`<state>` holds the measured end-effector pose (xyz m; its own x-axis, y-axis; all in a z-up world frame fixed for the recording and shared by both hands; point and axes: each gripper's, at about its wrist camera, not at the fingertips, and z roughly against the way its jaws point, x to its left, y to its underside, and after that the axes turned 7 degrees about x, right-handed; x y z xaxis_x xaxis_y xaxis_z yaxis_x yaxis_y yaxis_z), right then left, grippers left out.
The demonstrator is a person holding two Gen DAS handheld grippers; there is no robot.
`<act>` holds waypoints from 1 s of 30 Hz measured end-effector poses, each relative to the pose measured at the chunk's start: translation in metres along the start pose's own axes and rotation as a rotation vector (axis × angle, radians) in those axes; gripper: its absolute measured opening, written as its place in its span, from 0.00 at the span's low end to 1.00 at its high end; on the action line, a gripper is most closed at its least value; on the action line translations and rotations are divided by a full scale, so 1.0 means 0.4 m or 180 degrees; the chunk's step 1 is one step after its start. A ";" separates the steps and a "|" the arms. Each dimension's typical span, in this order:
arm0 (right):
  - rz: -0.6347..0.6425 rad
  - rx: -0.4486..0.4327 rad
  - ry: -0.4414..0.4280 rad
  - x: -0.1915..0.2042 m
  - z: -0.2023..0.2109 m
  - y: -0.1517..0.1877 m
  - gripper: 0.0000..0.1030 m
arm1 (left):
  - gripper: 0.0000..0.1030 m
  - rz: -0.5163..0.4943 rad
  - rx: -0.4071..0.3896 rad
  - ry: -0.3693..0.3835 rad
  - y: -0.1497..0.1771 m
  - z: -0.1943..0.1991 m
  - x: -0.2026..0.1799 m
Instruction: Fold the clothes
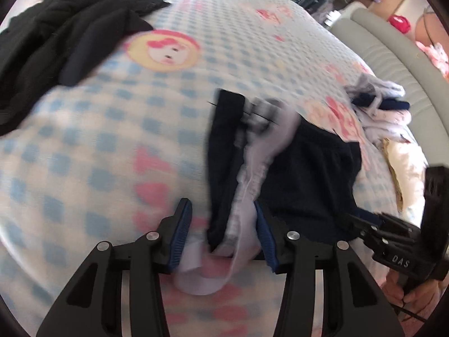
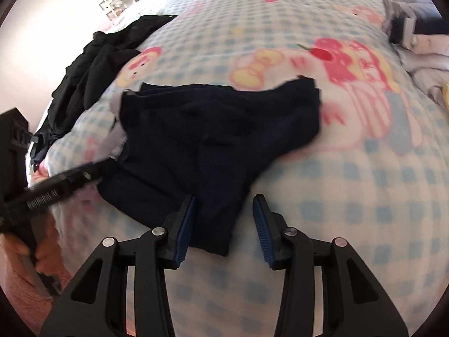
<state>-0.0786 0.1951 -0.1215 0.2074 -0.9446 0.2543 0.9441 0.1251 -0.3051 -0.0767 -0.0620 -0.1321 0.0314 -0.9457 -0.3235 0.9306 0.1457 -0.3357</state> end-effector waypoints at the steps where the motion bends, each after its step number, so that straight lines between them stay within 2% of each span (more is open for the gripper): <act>1: -0.0004 -0.0033 0.0027 -0.003 0.012 0.003 0.40 | 0.47 0.0016 -0.0024 0.0019 -0.002 0.010 0.005; 4: -0.0060 -0.0180 0.0080 -0.016 0.054 0.006 0.40 | 0.46 0.0005 -0.0100 0.0111 -0.010 0.039 0.011; 6: -0.0128 -0.0259 -0.0019 -0.025 0.072 -0.006 0.42 | 0.46 -0.0241 -0.0128 0.0099 -0.026 0.042 -0.016; 8: -0.0118 -0.0202 -0.0164 -0.022 0.059 -0.026 0.42 | 0.46 -0.0499 -0.0132 -0.0003 -0.047 0.032 -0.053; 10: -0.0036 -0.0046 -0.0220 -0.004 0.020 -0.050 0.42 | 0.46 -0.0596 -0.0108 0.0055 -0.069 0.018 -0.071; 13: 0.0021 0.0046 -0.0158 0.011 -0.013 -0.065 0.42 | 0.46 -0.0524 -0.0050 0.0118 -0.092 -0.010 -0.067; 19: 0.0037 0.0061 -0.0085 -0.016 -0.026 -0.067 0.41 | 0.48 -0.0307 0.0077 -0.0216 -0.103 -0.039 -0.005; 21: -0.0047 0.0033 -0.0123 -0.047 -0.009 -0.069 0.41 | 0.48 -0.0279 -0.0029 -0.0242 -0.103 -0.015 0.002; 25: -0.0244 -0.0074 -0.0322 -0.074 0.029 -0.079 0.42 | 0.47 -0.0217 -0.0122 0.0173 -0.098 0.023 0.009; 30: -0.0146 -0.0061 -0.0272 -0.037 0.005 -0.104 0.43 | 0.47 -0.0348 -0.0004 0.0119 -0.111 -0.019 -0.013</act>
<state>-0.1203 0.2044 -0.1105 0.1858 -0.9199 0.3455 0.9482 0.0756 -0.3087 -0.1211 -0.0613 -0.1222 -0.0840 -0.9445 -0.3175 0.9273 0.0425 -0.3718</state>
